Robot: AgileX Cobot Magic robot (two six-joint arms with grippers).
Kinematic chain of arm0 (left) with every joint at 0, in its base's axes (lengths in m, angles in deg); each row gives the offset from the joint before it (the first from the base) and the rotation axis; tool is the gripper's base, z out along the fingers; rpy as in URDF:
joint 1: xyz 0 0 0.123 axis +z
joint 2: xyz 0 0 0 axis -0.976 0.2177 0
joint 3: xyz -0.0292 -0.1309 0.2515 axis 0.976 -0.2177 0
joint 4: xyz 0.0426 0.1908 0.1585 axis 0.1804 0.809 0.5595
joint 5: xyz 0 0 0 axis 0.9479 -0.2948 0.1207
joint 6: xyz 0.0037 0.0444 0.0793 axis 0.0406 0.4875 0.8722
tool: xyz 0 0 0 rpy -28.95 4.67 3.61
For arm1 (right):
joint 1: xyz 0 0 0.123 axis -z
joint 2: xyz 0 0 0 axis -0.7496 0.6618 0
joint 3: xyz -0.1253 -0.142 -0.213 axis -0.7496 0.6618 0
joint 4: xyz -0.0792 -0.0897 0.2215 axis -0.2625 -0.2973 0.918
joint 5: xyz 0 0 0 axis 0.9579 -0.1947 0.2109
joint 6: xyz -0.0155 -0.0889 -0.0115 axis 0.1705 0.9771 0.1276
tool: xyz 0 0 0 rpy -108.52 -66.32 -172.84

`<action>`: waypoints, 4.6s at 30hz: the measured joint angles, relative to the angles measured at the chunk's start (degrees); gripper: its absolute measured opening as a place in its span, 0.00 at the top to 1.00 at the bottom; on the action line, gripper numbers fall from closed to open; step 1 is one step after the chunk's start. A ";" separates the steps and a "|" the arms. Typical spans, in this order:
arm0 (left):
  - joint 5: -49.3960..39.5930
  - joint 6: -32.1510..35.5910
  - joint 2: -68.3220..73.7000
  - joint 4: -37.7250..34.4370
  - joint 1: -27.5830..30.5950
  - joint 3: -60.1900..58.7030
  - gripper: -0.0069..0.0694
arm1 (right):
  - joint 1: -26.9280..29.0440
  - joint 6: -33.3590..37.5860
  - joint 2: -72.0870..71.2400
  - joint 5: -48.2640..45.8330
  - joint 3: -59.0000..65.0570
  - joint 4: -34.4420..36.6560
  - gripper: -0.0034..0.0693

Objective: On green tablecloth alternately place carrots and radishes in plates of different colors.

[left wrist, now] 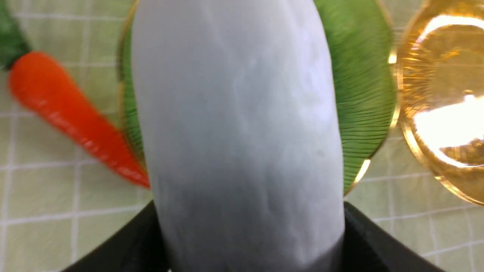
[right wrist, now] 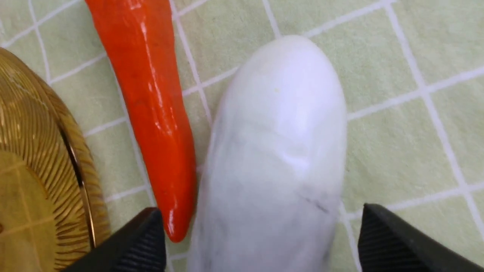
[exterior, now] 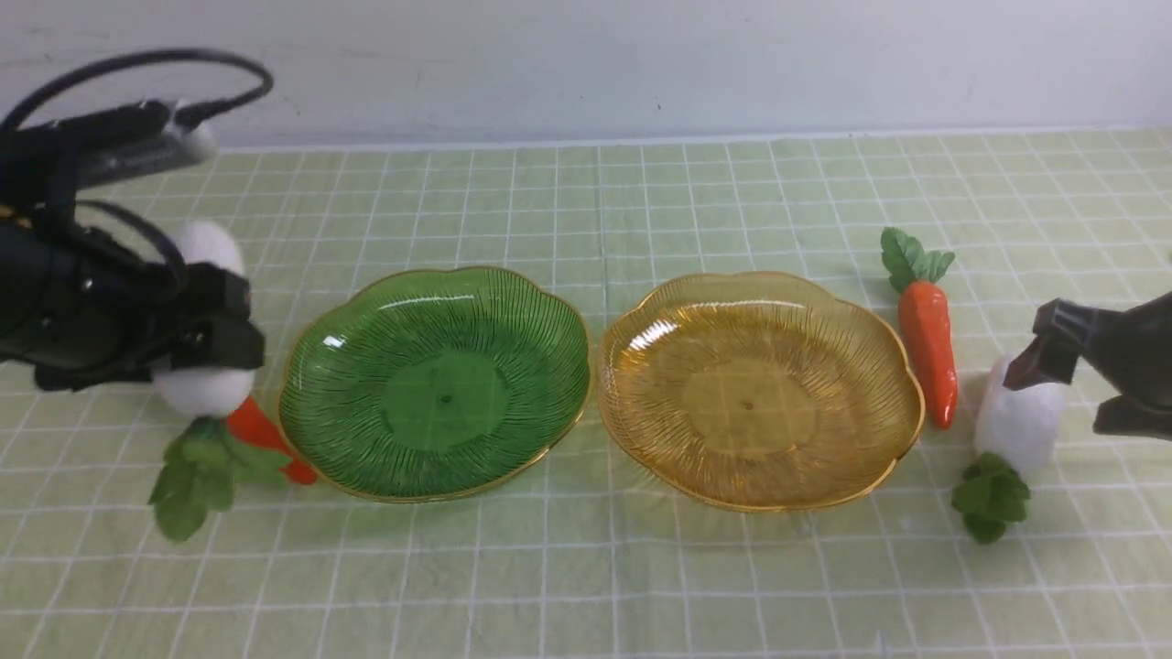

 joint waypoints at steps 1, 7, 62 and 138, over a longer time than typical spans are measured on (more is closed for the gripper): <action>0.59 1.36 1.45 -1.35 -1.09 0.88 0.30 | -0.14 1.00 0.81 0.00 -0.67 0.67 0.10; 1.68 6.24 12.35 -4.08 -3.67 4.98 0.30 | -0.56 2.07 4.50 -1.12 -2.52 1.25 0.34; -2.92 -7.01 32.12 0.87 16.90 15.95 0.09 | -21.77 -3.79 19.03 -34.86 -64.43 3.01 0.12; -18.05 -3.77 -20.27 9.27 -11.77 0.89 0.92 | -19.47 -9.92 -4.03 -34.66 -30.30 -17.80 0.57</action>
